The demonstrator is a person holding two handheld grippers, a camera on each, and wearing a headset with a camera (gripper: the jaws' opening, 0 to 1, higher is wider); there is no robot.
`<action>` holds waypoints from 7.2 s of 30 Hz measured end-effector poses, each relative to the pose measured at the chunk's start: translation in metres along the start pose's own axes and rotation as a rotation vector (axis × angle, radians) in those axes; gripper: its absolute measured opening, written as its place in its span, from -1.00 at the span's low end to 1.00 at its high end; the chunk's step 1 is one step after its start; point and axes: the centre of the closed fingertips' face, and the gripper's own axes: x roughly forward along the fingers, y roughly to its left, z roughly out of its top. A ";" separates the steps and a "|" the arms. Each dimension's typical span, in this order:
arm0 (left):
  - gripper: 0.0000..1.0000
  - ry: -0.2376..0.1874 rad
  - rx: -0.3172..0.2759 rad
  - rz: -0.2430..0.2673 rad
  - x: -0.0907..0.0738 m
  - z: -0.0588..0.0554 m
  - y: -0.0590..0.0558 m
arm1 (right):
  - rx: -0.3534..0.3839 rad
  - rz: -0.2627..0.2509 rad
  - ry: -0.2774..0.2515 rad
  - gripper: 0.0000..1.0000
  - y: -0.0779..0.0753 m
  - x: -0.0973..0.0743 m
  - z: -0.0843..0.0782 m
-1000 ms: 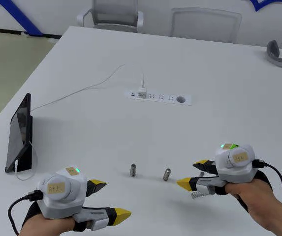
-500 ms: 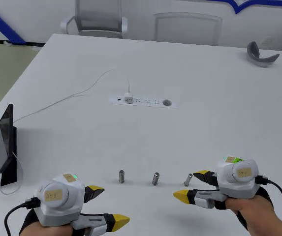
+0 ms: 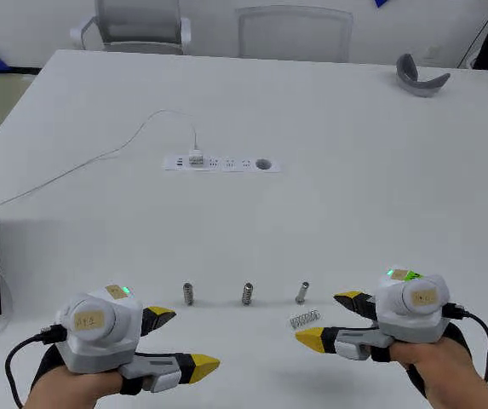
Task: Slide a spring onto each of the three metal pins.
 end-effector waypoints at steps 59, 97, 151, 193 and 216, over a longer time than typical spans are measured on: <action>0.13 0.135 0.224 -0.153 0.116 0.034 -0.051 | 0.066 -0.052 0.012 0.54 -0.012 -0.050 -0.042; -0.54 0.177 0.165 -0.070 0.177 0.025 -0.037 | 0.071 -0.044 0.022 0.53 -0.013 -0.053 -0.047; -0.79 0.174 0.159 -0.004 0.144 0.003 -0.044 | 0.117 -0.028 -0.003 0.48 -0.013 -0.058 -0.051; -0.79 0.098 0.235 -0.039 0.069 0.028 -0.051 | 0.177 0.093 -0.103 0.28 0.013 -0.044 -0.011; -0.79 0.081 0.312 -0.120 0.083 0.042 -0.093 | 0.174 0.208 -0.131 0.14 0.036 -0.030 0.019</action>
